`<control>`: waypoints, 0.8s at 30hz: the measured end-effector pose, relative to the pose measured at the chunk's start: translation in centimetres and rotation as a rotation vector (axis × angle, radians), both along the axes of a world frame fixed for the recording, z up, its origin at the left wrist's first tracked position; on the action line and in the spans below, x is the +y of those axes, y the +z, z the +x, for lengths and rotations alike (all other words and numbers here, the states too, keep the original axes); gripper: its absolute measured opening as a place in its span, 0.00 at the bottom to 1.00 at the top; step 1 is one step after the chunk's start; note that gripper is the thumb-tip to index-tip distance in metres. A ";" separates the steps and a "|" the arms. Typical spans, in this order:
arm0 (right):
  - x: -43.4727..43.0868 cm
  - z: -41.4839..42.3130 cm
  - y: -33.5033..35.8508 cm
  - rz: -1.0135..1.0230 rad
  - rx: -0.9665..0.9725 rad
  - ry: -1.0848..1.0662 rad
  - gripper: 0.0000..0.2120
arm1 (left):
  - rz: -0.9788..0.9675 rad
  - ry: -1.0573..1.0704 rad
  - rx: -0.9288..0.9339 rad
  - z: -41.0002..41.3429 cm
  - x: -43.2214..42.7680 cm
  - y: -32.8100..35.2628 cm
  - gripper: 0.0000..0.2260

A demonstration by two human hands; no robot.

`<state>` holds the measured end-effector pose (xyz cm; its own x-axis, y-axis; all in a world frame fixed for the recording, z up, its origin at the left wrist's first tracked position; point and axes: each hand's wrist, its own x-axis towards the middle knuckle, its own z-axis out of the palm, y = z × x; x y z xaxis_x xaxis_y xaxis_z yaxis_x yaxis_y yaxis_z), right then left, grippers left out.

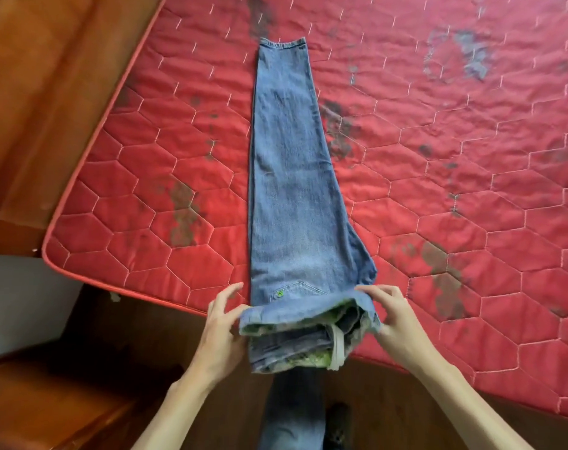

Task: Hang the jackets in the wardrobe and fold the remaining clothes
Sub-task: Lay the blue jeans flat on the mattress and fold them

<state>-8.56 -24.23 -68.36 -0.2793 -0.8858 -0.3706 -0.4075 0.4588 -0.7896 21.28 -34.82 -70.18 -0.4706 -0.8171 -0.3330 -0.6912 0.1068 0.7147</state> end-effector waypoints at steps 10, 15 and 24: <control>-9.1 0.0 -5.6 0.209 -0.097 -0.260 0.18 | 0.278 0.578 0.115 -6.4 -5.2 -3.3 0.16; -9.7 0.2 -8.0 0.284 -0.018 -0.294 0.10 | 0.259 0.553 -0.013 -7.0 -6.8 -5.8 0.15; -10.3 5.7 -8.7 -0.206 0.637 0.151 0.24 | -0.501 0.177 -0.248 -9.0 -5.9 -6.8 0.21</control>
